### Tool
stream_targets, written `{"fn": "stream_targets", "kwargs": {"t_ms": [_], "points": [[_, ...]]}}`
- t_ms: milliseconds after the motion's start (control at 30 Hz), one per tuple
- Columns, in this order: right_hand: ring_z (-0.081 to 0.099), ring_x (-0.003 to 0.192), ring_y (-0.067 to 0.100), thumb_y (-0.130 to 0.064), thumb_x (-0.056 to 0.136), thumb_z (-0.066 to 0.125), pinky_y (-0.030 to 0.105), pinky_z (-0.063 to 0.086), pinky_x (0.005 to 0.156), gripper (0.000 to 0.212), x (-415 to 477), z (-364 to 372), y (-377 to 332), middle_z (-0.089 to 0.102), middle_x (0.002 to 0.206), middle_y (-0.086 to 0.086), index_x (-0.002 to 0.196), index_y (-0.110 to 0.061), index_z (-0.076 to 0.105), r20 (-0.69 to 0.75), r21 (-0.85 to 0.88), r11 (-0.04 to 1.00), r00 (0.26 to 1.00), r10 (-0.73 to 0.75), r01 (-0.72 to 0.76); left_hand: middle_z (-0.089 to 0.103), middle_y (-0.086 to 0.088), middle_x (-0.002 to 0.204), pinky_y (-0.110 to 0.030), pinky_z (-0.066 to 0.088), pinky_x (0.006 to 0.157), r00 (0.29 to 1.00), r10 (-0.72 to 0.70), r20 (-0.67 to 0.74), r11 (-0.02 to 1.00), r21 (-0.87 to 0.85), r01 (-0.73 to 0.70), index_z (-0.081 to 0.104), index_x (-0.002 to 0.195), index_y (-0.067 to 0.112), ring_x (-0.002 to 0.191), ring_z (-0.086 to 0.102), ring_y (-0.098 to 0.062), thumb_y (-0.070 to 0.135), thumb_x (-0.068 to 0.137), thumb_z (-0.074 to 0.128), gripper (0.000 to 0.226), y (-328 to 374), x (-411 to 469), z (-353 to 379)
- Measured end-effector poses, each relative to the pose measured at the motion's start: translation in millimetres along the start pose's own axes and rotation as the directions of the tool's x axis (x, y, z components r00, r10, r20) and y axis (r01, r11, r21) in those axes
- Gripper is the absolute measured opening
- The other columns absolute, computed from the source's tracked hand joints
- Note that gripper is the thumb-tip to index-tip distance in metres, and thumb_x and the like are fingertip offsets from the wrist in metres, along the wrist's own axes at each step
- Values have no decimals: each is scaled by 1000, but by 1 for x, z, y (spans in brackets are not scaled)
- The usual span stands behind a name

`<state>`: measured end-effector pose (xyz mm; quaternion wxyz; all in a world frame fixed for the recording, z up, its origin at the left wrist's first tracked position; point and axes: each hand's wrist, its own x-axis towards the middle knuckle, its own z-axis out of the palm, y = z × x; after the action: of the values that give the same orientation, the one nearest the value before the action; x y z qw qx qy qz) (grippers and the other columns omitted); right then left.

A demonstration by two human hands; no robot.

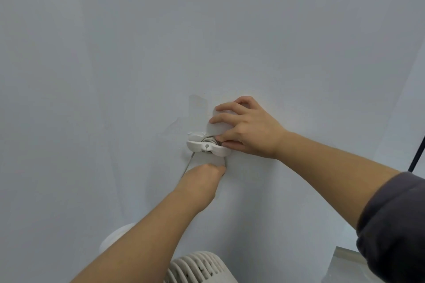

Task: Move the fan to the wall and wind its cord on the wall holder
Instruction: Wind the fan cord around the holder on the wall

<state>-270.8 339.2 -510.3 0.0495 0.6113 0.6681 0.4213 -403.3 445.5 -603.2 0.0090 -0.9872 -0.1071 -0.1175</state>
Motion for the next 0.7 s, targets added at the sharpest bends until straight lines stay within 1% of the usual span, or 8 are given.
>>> {"fn": "stream_targets", "kwargs": {"t_ms": [100,233,367,467,533,600,667,700], "points": [[49,126,22,-43,92,54,42,29,100,20,0,0,-1,62,123,-10,88,-36,73,-10,-9,1000,1000,1,-1,61,-11,101,-33,36,64,1000,-18,10,1000,-9,18,53,102,10,92,60,-32,-8,84,42,28,-3,-2,0],[50,125,22,-37,94,46,42,27,103,25,0,5,-6,63,120,-9,101,-34,70,-60,-4,1000,998,14,-15,62,-10,100,-36,44,67,999,-53,12,996,-71,53,55,104,10,89,60,-30,-10,82,42,33,-13,-4,4],[49,125,21,-27,88,61,45,24,108,22,-2,10,-12,63,118,-10,106,-34,71,-71,-30,999,997,41,-44,62,-9,99,-38,48,70,998,-69,-14,993,-92,67,57,106,11,88,61,-30,-11,81,42,36,-18,-4,7],[55,109,21,-15,78,65,45,23,109,27,1,12,-22,64,105,-6,101,-25,73,-46,-50,997,997,62,-65,62,-8,93,-38,47,66,992,-118,-33,985,-128,113,59,102,11,83,60,-29,-5,86,45,27,-23,-4,15],[57,94,21,-11,73,64,41,30,101,24,6,12,-29,61,95,-4,92,-21,74,-25,-62,994,996,88,-89,60,-6,85,-35,45,64,982,-189,-14,953,-245,180,61,96,11,77,58,-26,6,93,46,16,-30,-7,20],[55,82,21,-11,73,62,34,35,84,19,11,11,-33,59,90,-3,85,-20,73,14,-24,990,990,142,-141,63,-6,82,-35,49,69,959,-281,33,872,-408,269,62,86,14,77,61,-26,15,95,47,18,-37,-9,24],[53,73,21,-13,74,62,31,34,71,12,16,6,-36,58,86,-1,78,-19,72,63,4,982,980,188,-189,65,-5,80,-35,52,71,925,-376,59,785,-509,352,62,75,19,76,62,-26,20,95,49,23,-44,-12,25],[53,69,22,-14,75,62,30,32,67,9,19,3,-37,58,85,1,75,-16,71,83,17,980,977,197,-199,65,-3,78,-34,51,70,906,-419,61,753,-534,385,61,71,20,72,60,-24,24,95,50,27,-47,-14,25]]}}
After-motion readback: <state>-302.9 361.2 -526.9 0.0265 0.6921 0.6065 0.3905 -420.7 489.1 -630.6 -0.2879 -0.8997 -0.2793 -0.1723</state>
